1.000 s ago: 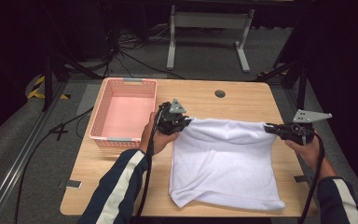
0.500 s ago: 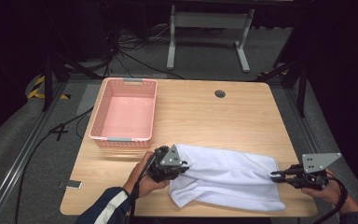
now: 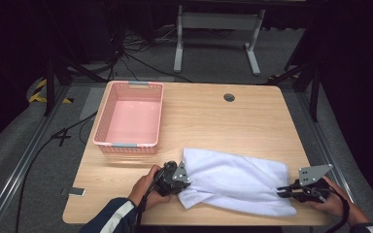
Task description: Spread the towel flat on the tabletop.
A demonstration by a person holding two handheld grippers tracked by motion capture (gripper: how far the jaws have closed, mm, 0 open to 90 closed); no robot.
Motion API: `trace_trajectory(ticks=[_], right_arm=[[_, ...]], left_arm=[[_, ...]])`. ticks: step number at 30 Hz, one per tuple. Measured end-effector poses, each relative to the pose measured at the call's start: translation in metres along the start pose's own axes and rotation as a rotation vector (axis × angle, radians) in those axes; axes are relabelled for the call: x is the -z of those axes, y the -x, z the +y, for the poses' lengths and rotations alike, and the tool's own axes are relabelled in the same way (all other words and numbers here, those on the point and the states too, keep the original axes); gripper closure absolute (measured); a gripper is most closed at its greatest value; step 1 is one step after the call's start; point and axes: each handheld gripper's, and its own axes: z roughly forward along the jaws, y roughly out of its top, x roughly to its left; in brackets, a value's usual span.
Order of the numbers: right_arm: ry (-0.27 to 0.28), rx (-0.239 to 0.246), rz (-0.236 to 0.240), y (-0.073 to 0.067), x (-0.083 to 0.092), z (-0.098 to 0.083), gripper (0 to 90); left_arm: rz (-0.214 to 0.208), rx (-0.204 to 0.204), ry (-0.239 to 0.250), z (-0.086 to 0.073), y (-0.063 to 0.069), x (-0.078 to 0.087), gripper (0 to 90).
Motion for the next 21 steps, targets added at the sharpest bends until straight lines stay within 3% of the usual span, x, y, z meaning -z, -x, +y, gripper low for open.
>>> trace_trajectory(ticks=[2,3,4,6,9,12,15,18,21], right_arm=[[-0.003,-0.019,-0.050,0.010,-0.003,0.004,82.9],[-0.003,-0.025,-0.086,0.014,-0.004,0.006,82.9],[-0.001,-0.038,-0.140,0.022,-0.005,0.008,82.9],[0.012,-0.055,-0.175,0.032,-0.005,0.010,82.6],[0.089,-0.065,-0.168,0.039,0.007,0.013,82.2],[0.185,-0.034,-0.150,0.031,0.026,0.014,82.0],[0.223,0.011,-0.115,0.018,0.039,0.013,81.9],[0.177,0.058,-0.043,0.002,0.039,0.006,81.4],[0.086,0.065,0.006,-0.007,0.023,-0.004,77.3]], left_arm=[[0.021,0.020,0.000,0.005,-0.009,-0.005,81.5],[0.038,0.045,0.014,0.008,-0.015,-0.009,81.5],[0.030,0.054,0.010,0.010,-0.019,-0.010,81.3],[0.038,0.054,0.028,0.016,-0.026,-0.009,80.4],[0.021,0.070,0.112,0.019,-0.030,0.006,80.0],[0.001,0.051,0.189,0.017,-0.025,0.026,79.2],[-0.035,0.016,0.223,0.009,-0.015,0.037,77.8],[-0.057,-0.021,0.133,-0.006,-0.005,0.032,76.7],[-0.063,0.006,0.035,-0.018,0.000,0.014,70.7]])
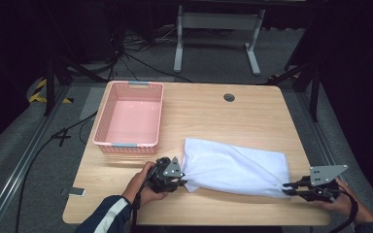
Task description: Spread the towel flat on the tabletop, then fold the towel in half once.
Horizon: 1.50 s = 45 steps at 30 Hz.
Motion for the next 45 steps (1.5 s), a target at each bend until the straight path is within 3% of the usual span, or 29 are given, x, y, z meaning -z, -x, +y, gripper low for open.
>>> trace_trajectory(ticks=[1,4,6,8,9,10,11,12,13,14,15,16,18,19,20,21,22,23,27,29,31,32,34,36,38,40,43,45], right_arm=[[-0.036,-0.002,-0.004,-0.001,-0.005,-0.004,75.5],[-0.042,-0.032,-0.020,-0.003,-0.009,-0.009,60.0],[-0.033,-0.045,-0.039,-0.003,-0.004,-0.009,55.5],[0.008,-0.054,-0.063,-0.003,0.003,-0.009,47.7],[0.039,-0.081,-0.074,-0.002,0.007,-0.007,46.4],[0.039,-0.081,-0.074,-0.002,0.007,-0.007,46.4],[0.100,-0.092,-0.094,-0.002,0.013,0.001,44.2],[0.100,-0.092,-0.094,-0.002,0.013,0.001,44.2],[0.151,-0.098,-0.094,0.000,0.014,0.015,42.7],[0.156,-0.087,-0.088,0.000,0.013,0.024,41.6],[0.156,-0.087,-0.088,0.000,0.013,0.024,41.6],[0.154,-0.066,-0.078,0.001,0.011,0.036,41.5],[0.143,-0.051,-0.110,0.005,0.002,0.063,42.5],[0.111,-0.038,-0.145,0.013,-0.015,0.092,42.8],[0.101,-0.034,-0.156,0.018,-0.026,0.107,42.7],[0.101,-0.034,-0.156,0.018,-0.026,0.107,42.7],[0.087,-0.020,-0.126,0.030,-0.056,0.133,42.5],[0.087,-0.020,-0.126,0.030,-0.056,0.133,42.5],[0.035,-0.050,-0.065,0.057,-0.127,0.178,40.6],[-0.008,-0.054,-0.051,0.067,-0.162,0.198,37.9],[-0.045,-0.048,-0.062,0.074,-0.184,0.211,37.6],[-0.062,-0.054,-0.062,0.078,-0.195,0.217,37.0],[-0.081,-0.077,-0.029,0.085,-0.212,0.224,37.2],[-0.127,-0.067,-0.042,0.088,-0.230,0.228,36.3],[-0.159,-0.077,-0.025,0.090,-0.241,0.228,35.8],[-0.185,-0.072,-0.023,0.092,-0.250,0.227,33.0],[-0.184,-0.120,0.012,0.098,-0.253,0.224,29.4],[-0.183,-0.108,0.017,0.100,-0.253,0.224,28.8]], left_arm=[[0.002,0.017,-0.039,-0.004,0.002,-0.005,67.8],[0.022,0.025,-0.019,-0.007,0.006,-0.001,56.5],[0.028,0.054,0.019,-0.010,0.007,0.006,45.0],[0.041,0.110,0.087,-0.013,0.006,0.016,39.2],[0.041,0.110,0.087,-0.013,0.006,0.016,34.8],[0.050,0.126,0.116,-0.013,0.007,0.020,34.8],[0.044,0.159,0.160,-0.011,0.008,0.023,29.7],[0.044,0.159,0.160,-0.011,0.008,0.023,27.5],[0.042,0.195,0.196,-0.007,0.008,0.022,26.1],[0.042,0.195,0.196,-0.007,0.008,0.022,23.5],[0.032,0.224,0.209,-0.006,0.008,0.020,23.5],[0.029,0.242,0.224,-0.004,0.008,0.017,21.7],[0.055,0.267,0.213,0.000,0.008,0.012,21.0],[0.077,0.314,0.210,0.003,0.006,0.007,19.1],[0.078,0.316,0.209,0.005,0.005,0.004,19.3],[0.078,0.316,0.209,0.005,0.005,0.004,19.0],[0.109,0.308,0.182,0.007,0.004,-0.002,19.0],[0.109,0.308,0.182,0.007,0.004,-0.002,19.2],[0.109,0.347,0.145,0.003,-0.001,-0.012,18.8],[0.115,0.358,0.130,-0.001,-0.001,-0.016,18.3],[0.111,0.366,0.118,-0.004,-0.002,-0.019,17.4],[0.103,0.377,0.102,-0.005,-0.001,-0.020,17.2],[0.110,0.363,0.101,-0.006,0.000,-0.023,16.6],[0.116,0.362,0.103,-0.005,0.001,-0.024,15.7],[0.115,0.348,0.096,-0.006,0.001,-0.023,15.2],[0.123,0.342,0.093,-0.005,0.002,-0.025,14.4],[0.126,0.328,0.087,-0.003,0.003,-0.027,12.9],[0.128,0.304,0.080,-0.001,0.003,-0.027,13.0]])
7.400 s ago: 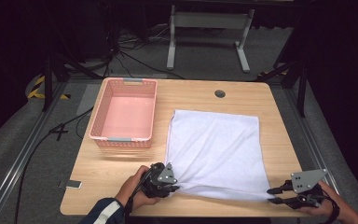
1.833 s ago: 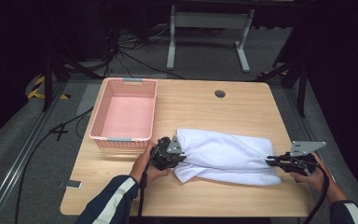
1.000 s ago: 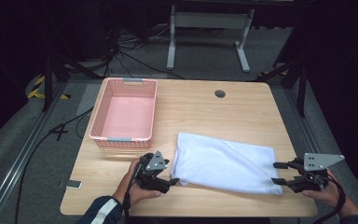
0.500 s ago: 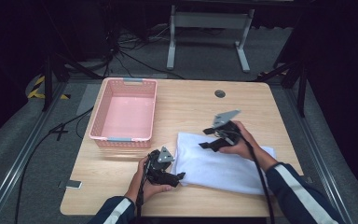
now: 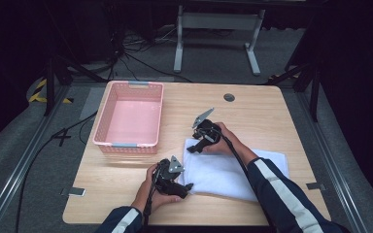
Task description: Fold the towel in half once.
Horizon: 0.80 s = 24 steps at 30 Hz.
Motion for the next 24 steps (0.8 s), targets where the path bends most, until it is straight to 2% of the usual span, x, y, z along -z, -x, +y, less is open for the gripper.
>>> trace_trajectory(ticks=[1,3,4,5,6,8,10,11,15,18,20,24], right_arm=[[-0.011,0.011,0.000,-0.001,0.000,0.001,31.6],[-0.021,0.044,0.035,-0.004,0.001,0.004,49.6],[-0.029,0.059,0.041,-0.006,0.001,0.005,52.9],[-0.034,0.063,0.045,-0.007,0.001,0.006,56.4],[-0.041,0.060,0.048,-0.008,0.001,0.006,59.0],[-0.047,0.057,0.064,-0.009,0.002,0.007,64.1],[-0.045,0.064,0.075,-0.010,0.002,0.007,70.0],[-0.046,0.066,0.075,-0.011,0.002,0.007,72.2],[-0.049,0.105,0.051,-0.016,0.003,0.010,77.0],[-0.033,0.111,0.055,-0.019,0.004,0.010,78.2],[-0.018,0.111,0.061,-0.021,0.003,0.010,78.7],[0.007,0.123,0.065,-0.027,0.002,0.016,79.0]], left_arm=[[-0.004,0.008,-0.001,0.000,0.001,0.000,13.0],[-0.029,0.009,0.000,0.001,0.002,0.001,15.8],[-0.048,0.010,-0.017,0.001,0.003,0.002,15.8],[-0.068,0.009,-0.007,0.001,0.004,0.003,15.9],[-0.088,-0.010,-0.016,0.001,0.006,0.003,16.4],[-0.065,-0.044,-0.043,0.003,0.012,0.001,13.8],[-0.049,-0.062,-0.044,0.004,0.015,-0.003,9.1],[-0.027,-0.061,-0.050,0.005,0.016,-0.004,9.6],[0.003,-0.044,-0.041,0.006,0.017,-0.004,11.8],[0.022,-0.020,-0.019,0.005,0.015,-0.002,21.4],[0.037,0.000,-0.007,0.005,0.012,0.000,33.8],[0.050,0.002,-0.014,0.003,0.008,0.006,58.9]])
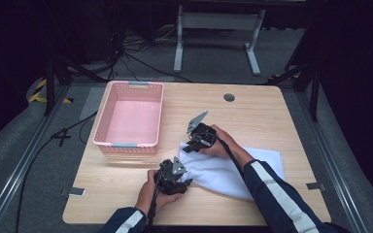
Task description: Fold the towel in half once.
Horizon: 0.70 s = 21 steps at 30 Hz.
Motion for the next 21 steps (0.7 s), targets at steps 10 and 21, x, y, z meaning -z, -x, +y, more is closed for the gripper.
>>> trace_trajectory(ticks=[10,21], right_arm=[[0.056,0.051,0.033,-0.015,-0.005,0.019,79.1],[0.123,0.101,0.033,-0.030,-0.005,0.045,79.1]], left_arm=[[0.015,-0.009,-0.019,-0.016,-0.007,0.021,72.6],[0.073,-0.002,-0.014,-0.031,-0.017,0.048,73.2]])
